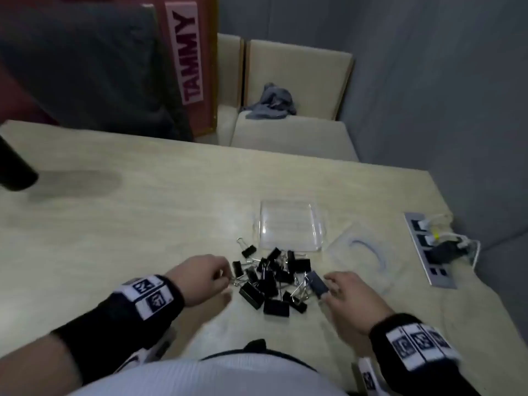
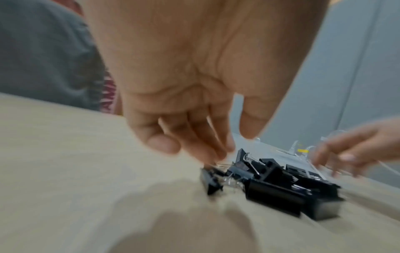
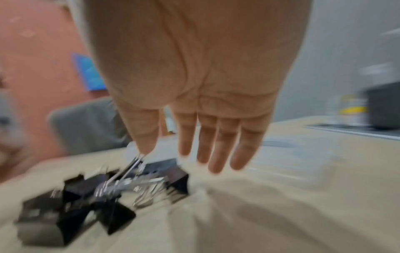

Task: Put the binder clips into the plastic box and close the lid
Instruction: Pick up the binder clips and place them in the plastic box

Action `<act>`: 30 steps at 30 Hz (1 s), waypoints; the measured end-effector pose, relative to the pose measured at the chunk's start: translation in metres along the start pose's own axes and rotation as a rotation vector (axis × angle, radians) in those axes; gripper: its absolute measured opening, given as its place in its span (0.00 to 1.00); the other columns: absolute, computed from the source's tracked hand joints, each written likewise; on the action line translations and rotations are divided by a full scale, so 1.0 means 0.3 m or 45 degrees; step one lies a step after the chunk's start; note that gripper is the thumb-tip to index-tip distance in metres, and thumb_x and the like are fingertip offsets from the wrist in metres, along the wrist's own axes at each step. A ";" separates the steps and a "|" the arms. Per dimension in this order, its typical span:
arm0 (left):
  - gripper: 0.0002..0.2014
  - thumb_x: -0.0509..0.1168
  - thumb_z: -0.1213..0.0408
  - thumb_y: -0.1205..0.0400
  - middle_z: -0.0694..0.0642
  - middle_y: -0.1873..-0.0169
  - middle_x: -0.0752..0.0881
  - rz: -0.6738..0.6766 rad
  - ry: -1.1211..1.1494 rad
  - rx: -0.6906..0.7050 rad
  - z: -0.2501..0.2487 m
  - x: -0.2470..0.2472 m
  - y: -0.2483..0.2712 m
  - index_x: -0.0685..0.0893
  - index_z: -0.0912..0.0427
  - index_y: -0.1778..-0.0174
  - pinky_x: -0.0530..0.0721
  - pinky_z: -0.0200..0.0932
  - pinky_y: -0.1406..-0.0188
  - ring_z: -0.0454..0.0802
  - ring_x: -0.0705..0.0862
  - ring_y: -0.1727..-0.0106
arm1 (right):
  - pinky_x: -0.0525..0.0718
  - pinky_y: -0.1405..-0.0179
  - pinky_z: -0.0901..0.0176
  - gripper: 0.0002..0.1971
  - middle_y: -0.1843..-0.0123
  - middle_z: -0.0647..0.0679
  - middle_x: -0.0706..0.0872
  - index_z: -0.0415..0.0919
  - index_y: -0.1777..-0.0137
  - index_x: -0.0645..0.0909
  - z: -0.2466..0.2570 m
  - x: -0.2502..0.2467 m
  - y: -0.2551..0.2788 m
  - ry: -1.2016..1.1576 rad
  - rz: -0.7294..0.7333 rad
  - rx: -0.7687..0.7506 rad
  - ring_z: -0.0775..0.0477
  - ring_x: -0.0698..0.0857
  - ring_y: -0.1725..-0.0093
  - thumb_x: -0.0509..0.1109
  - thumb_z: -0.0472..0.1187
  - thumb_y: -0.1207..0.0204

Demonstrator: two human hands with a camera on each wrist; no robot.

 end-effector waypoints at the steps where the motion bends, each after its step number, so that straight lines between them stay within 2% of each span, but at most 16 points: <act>1: 0.10 0.62 0.55 0.20 0.48 0.50 0.84 -0.068 -0.016 0.036 -0.015 0.000 -0.025 0.83 0.47 0.44 0.80 0.42 0.49 0.48 0.84 0.49 | 0.74 0.30 0.54 0.26 0.29 0.47 0.75 0.49 0.26 0.71 0.026 0.005 -0.027 0.024 -0.015 -0.055 0.46 0.79 0.34 0.68 0.49 0.23; 2: 0.11 0.62 0.54 0.20 0.49 0.49 0.82 -0.140 -0.055 0.077 -0.030 -0.003 -0.039 0.82 0.46 0.43 0.82 0.44 0.47 0.49 0.83 0.47 | 0.72 0.28 0.53 0.26 0.26 0.48 0.72 0.50 0.24 0.69 0.051 0.013 -0.040 0.068 -0.008 -0.071 0.46 0.77 0.31 0.67 0.48 0.23; 4: 0.15 0.64 0.54 0.22 0.50 0.43 0.80 -0.162 -0.163 0.196 -0.077 0.014 -0.062 0.80 0.45 0.39 0.83 0.49 0.44 0.51 0.81 0.43 | 0.72 0.27 0.52 0.26 0.23 0.50 0.69 0.55 0.23 0.66 0.100 0.033 -0.056 0.143 0.038 -0.096 0.45 0.74 0.28 0.64 0.48 0.21; 7: 0.24 0.65 0.51 0.24 0.50 0.36 0.76 -0.032 -0.399 0.336 -0.119 0.076 -0.078 0.74 0.43 0.31 0.80 0.52 0.40 0.53 0.76 0.37 | 0.74 0.31 0.48 0.25 0.26 0.48 0.71 0.56 0.23 0.65 0.108 0.076 -0.065 0.183 0.041 -0.044 0.42 0.72 0.30 0.61 0.51 0.20; 10: 0.29 0.67 0.51 0.25 0.50 0.35 0.75 0.049 -0.507 0.390 -0.131 0.105 -0.086 0.68 0.42 0.27 0.76 0.53 0.39 0.54 0.75 0.34 | 0.77 0.37 0.51 0.25 0.30 0.45 0.74 0.53 0.23 0.65 0.115 0.075 -0.075 0.172 -0.016 -0.025 0.43 0.76 0.35 0.61 0.51 0.20; 13: 0.26 0.63 0.54 0.22 0.49 0.36 0.78 -0.001 -0.537 0.428 -0.125 0.115 -0.093 0.68 0.43 0.26 0.75 0.51 0.41 0.54 0.77 0.35 | 0.78 0.37 0.52 0.27 0.30 0.46 0.73 0.51 0.22 0.64 0.109 0.081 -0.074 0.156 0.009 -0.020 0.44 0.78 0.35 0.63 0.51 0.21; 15: 0.25 0.61 0.56 0.20 0.49 0.36 0.80 -0.022 -0.546 0.446 -0.117 0.110 -0.100 0.68 0.45 0.26 0.74 0.51 0.40 0.55 0.77 0.35 | 0.79 0.36 0.53 0.29 0.31 0.47 0.73 0.50 0.23 0.65 0.098 0.082 -0.070 0.132 0.020 -0.006 0.45 0.79 0.36 0.67 0.46 0.24; 18: 0.24 0.60 0.56 0.19 0.49 0.37 0.82 -0.015 -0.541 0.491 -0.116 0.103 -0.108 0.68 0.47 0.25 0.73 0.51 0.39 0.55 0.79 0.37 | 0.80 0.42 0.58 0.27 0.36 0.48 0.75 0.50 0.29 0.70 0.077 0.075 -0.063 0.102 -0.006 0.007 0.45 0.82 0.42 0.71 0.40 0.28; 22: 0.20 0.59 0.58 0.18 0.48 0.42 0.86 -0.023 -0.452 0.533 -0.102 0.100 -0.111 0.71 0.47 0.29 0.74 0.50 0.39 0.54 0.82 0.41 | 0.80 0.44 0.58 0.25 0.37 0.49 0.75 0.49 0.33 0.73 0.053 0.034 -0.058 0.036 -0.069 0.001 0.46 0.82 0.44 0.72 0.38 0.31; 25: 0.17 0.62 0.50 0.23 0.48 0.48 0.86 -0.070 -0.448 0.523 -0.078 0.101 -0.098 0.76 0.46 0.38 0.78 0.50 0.47 0.53 0.84 0.46 | 0.78 0.43 0.58 0.25 0.38 0.49 0.76 0.48 0.34 0.74 0.057 -0.024 -0.052 0.017 -0.143 -0.032 0.48 0.80 0.44 0.72 0.39 0.32; 27: 0.23 0.62 0.41 0.26 0.48 0.44 0.82 -0.023 -0.498 0.473 -0.077 0.118 -0.092 0.76 0.45 0.38 0.78 0.50 0.47 0.53 0.81 0.43 | 0.77 0.44 0.57 0.24 0.38 0.49 0.77 0.48 0.34 0.75 0.063 -0.059 -0.053 0.014 -0.183 -0.037 0.47 0.80 0.43 0.72 0.40 0.32; 30: 0.28 0.62 0.36 0.27 0.51 0.35 0.75 -0.001 -0.568 0.386 -0.094 0.146 -0.095 0.73 0.42 0.33 0.77 0.53 0.44 0.56 0.76 0.36 | 0.77 0.44 0.55 0.22 0.39 0.48 0.79 0.46 0.37 0.77 0.079 -0.113 -0.071 0.033 -0.293 -0.057 0.45 0.79 0.42 0.71 0.40 0.32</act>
Point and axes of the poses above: each hand's wrist, its own y-axis away from the middle knuckle, its own x-axis out of the palm, z = x × y, the point moved 3 cm from there along -y, towards the middle knuckle
